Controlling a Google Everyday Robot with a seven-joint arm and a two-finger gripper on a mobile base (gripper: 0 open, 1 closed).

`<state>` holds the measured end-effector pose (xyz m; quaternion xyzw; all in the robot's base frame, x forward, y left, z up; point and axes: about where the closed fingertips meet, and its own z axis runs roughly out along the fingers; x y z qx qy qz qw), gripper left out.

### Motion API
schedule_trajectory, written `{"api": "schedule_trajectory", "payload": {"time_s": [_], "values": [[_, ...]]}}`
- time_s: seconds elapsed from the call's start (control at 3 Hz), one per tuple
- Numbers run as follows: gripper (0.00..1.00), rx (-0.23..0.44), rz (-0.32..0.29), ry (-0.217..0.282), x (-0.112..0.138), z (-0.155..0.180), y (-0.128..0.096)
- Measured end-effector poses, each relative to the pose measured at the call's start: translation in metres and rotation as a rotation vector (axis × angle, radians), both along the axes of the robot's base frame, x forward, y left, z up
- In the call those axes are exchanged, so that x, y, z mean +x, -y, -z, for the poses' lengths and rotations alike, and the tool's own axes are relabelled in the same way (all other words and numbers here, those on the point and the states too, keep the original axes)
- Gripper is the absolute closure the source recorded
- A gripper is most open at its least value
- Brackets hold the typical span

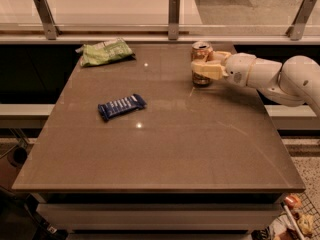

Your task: Place orange can upright

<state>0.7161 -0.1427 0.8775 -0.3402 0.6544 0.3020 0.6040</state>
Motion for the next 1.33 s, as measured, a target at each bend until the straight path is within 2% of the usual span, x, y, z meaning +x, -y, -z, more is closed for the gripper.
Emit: {"api": "schedule_trajectory", "payload": {"time_s": [1.0,1.33], "values": [[0.14,0.002,-0.014,-0.001,0.0005,0.0002,-0.0093],[0.0,0.003,-0.018,-0.001,0.0007,0.0003,-0.0125]]}}
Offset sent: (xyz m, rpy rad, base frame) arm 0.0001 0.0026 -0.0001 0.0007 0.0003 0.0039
